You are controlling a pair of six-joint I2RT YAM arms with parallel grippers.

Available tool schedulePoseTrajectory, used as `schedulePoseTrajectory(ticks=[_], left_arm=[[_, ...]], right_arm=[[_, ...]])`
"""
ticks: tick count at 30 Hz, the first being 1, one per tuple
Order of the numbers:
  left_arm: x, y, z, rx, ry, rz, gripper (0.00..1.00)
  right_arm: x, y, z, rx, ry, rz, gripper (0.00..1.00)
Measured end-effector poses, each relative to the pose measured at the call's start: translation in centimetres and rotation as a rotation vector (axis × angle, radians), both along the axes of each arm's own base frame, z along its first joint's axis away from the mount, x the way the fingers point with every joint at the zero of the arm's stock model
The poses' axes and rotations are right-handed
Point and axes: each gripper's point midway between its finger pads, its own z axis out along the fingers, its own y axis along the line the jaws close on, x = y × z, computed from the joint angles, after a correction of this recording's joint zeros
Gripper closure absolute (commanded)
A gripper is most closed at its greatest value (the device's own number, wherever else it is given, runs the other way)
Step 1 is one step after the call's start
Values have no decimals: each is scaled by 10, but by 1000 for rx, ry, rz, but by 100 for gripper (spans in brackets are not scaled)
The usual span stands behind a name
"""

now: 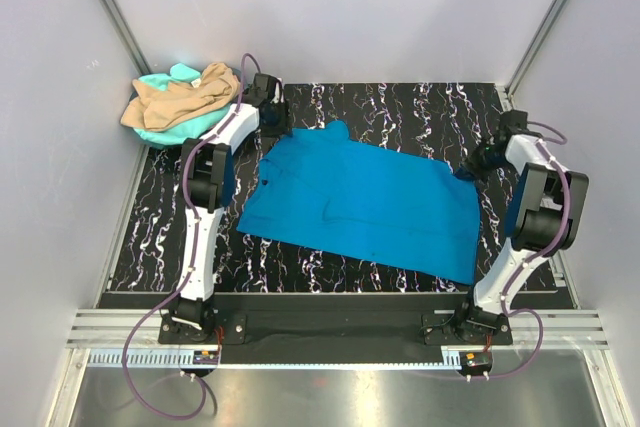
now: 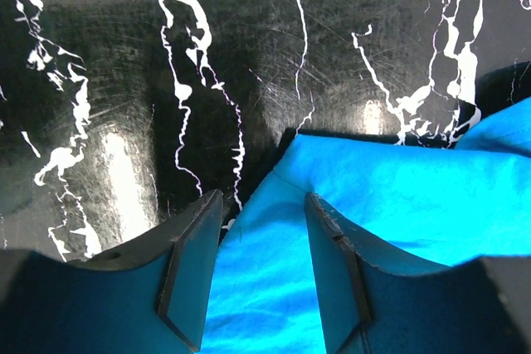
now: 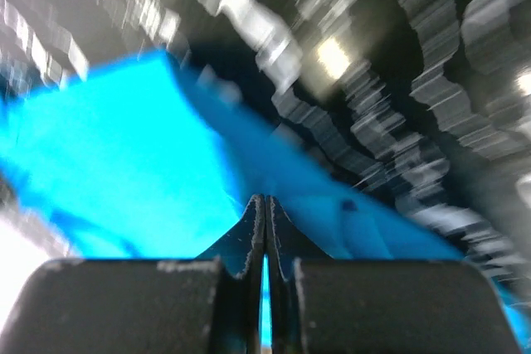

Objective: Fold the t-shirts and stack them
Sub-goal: Fold the tshirt

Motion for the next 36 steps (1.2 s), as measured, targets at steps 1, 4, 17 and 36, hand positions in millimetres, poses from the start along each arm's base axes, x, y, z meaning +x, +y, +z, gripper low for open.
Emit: schedulePoseTrajectory(ticks=[1,4,17,36], left_arm=[[-1,0,0,-3,3,0,50],[-2,1,1,-8,11,1,50],[-10,6,0,-6,42,8,50],[-14,8,0,-19,55,4,52]], right_arm=[[-3,11,1,23,4,13,96],[-27,60,0,122,53,82,91],[-30,40,49,21,-6,104,54],[-109,126,-14,-101,252,376,50]])
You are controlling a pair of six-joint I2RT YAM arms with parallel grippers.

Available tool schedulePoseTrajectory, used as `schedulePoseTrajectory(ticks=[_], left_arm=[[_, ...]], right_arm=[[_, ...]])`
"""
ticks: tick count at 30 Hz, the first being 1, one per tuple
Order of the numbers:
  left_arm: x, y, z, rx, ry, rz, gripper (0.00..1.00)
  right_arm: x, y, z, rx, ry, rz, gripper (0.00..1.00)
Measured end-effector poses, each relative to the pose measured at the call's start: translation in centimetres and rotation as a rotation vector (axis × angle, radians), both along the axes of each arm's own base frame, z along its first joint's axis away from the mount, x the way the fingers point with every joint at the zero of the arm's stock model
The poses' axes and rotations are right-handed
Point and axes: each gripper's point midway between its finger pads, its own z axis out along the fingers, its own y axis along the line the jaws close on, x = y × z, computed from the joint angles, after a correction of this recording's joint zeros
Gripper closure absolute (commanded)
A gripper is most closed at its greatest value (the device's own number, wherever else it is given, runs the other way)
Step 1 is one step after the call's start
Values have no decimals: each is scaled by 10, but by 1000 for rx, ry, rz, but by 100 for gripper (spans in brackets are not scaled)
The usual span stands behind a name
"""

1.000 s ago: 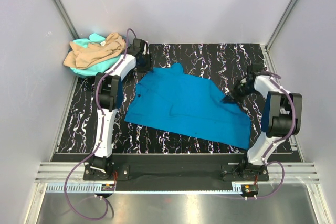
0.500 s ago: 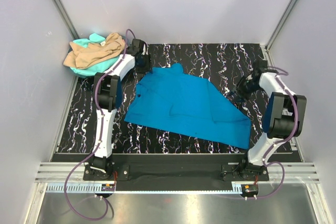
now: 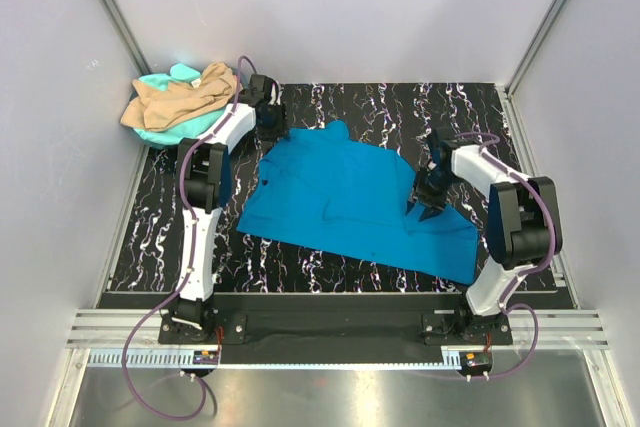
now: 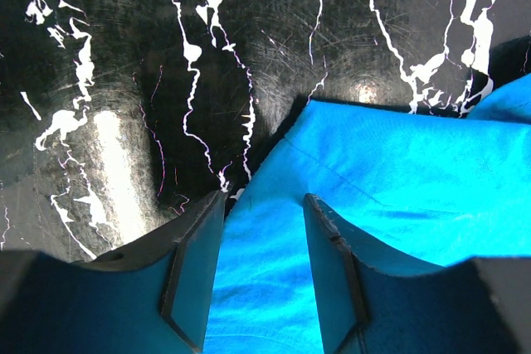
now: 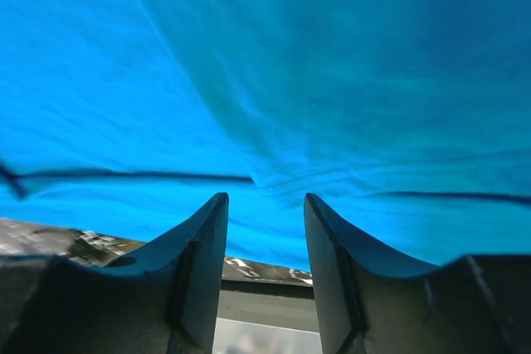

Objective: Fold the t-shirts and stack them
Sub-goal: Fold the tshirt

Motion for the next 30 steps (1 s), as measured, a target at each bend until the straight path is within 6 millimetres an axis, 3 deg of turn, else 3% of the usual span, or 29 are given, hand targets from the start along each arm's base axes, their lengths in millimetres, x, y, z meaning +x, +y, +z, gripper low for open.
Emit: schedulePoseTrajectory(ticks=[5,11,26,30], left_arm=[[0,1,0,-4,1,0,52],[0,0,0,-7,2,-2,52],[-1,2,0,-17,5,-2,53],[-2,3,0,-17,6,-1,53]], right_arm=[[-14,9,-4,-98,21,82,51],[-19,15,-5,-162,33,148,60],[-27,9,-27,-250,95,202,67],[-26,6,-28,-263,94,210,78]])
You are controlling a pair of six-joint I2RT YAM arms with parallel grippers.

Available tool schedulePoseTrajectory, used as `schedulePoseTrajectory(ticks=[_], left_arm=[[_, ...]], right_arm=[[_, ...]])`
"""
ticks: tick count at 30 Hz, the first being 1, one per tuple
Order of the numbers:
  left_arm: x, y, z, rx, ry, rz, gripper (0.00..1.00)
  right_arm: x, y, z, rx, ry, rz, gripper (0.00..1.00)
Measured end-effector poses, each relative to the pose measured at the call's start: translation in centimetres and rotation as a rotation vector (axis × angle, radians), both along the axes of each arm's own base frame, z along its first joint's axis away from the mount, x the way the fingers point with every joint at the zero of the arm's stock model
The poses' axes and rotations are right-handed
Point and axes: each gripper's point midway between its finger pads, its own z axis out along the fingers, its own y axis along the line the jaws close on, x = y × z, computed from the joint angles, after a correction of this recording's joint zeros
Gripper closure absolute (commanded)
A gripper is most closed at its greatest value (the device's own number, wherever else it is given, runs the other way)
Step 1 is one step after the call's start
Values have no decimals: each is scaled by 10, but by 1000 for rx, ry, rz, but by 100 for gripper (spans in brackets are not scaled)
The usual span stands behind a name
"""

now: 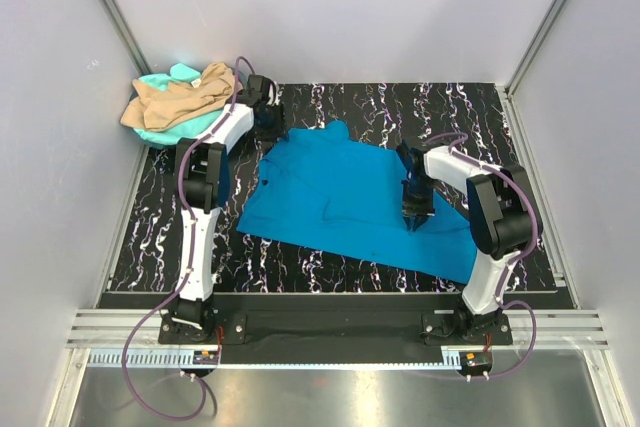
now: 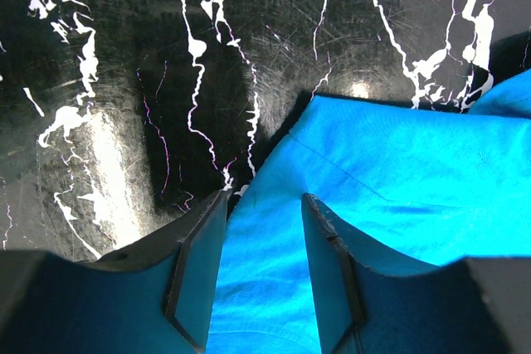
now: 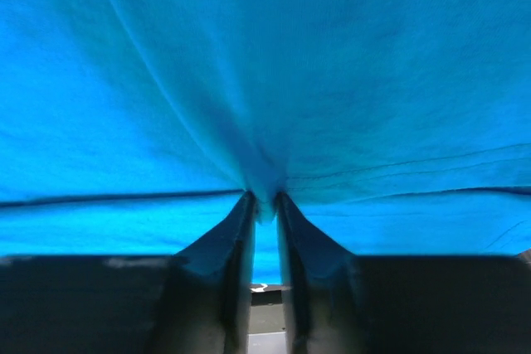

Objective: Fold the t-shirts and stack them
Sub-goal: Fold the tshirt

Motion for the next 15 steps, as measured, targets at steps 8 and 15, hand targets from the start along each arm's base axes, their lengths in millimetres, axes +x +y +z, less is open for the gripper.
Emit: schedulePoseTrajectory(ticks=[8,15], left_arm=[[-1,0,1,-9,2,-4,43],[0,-3,2,-22,-2,-11,42]], right_arm=[[12,-6,7,-45,-26,11,100],[29,-29,23,-170,-82,23,100]])
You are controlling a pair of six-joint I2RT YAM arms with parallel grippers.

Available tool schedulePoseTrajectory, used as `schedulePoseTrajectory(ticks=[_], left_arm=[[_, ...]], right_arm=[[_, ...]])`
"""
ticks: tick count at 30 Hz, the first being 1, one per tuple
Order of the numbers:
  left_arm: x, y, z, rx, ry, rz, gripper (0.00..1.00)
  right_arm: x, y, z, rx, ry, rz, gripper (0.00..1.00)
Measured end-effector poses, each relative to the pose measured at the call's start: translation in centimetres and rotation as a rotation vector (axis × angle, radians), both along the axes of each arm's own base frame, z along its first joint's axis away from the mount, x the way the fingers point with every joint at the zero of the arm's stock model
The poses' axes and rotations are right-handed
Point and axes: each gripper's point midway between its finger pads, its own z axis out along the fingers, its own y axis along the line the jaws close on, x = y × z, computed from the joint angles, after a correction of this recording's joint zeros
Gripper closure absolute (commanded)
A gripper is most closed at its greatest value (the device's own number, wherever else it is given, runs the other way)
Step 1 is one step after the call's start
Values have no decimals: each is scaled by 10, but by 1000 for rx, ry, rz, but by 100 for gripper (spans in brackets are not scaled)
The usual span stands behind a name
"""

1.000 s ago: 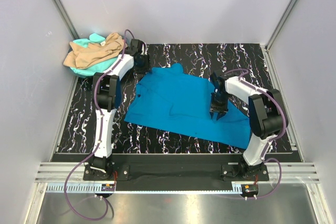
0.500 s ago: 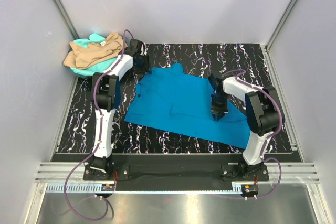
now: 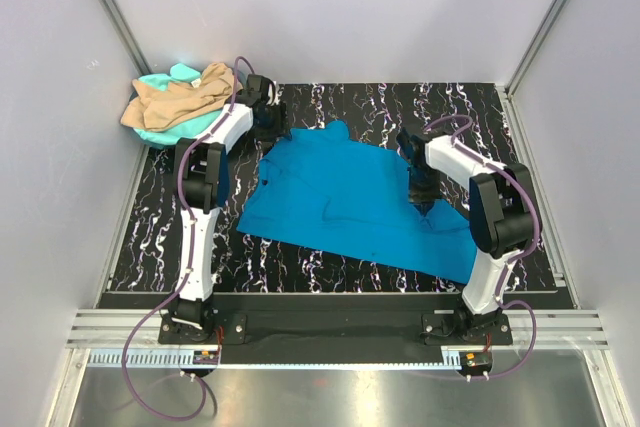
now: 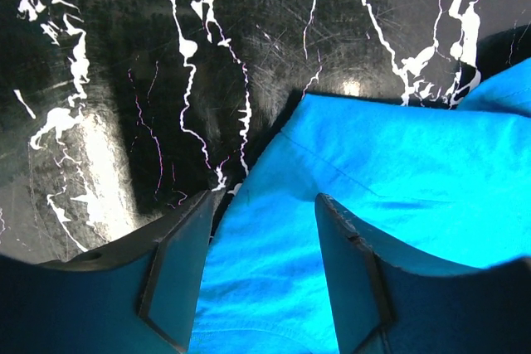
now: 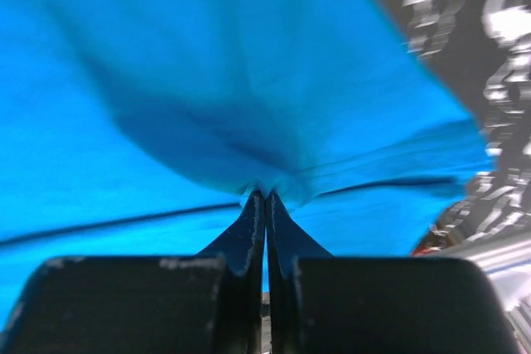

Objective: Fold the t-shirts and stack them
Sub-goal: Fold the tshirt

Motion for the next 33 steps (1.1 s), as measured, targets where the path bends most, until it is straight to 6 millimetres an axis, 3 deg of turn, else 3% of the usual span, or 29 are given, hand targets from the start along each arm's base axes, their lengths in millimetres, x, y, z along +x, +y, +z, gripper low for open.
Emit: schedulePoseTrajectory(ticks=[5,7,9,17,23,33], left_arm=[[4,0,0,-5,-17,5,44],[6,0,0,-10,-34,12,57],[9,0,-2,-10,-49,17,63],[19,5,2,29,-99,14,54],[22,-3,5,21,-119,-9,51],[23,-17,-1,-21,-128,-49,51]], right_arm=[[14,-33,9,-71,-31,-45,99],[25,-51,16,-98,-57,-82,99],[38,-68,22,-124,-86,-115,99],[80,-115,28,-176,-140,-219,99],[109,-120,30,-170,-183,-231,98],[117,-122,17,-169,-167,-237,97]])
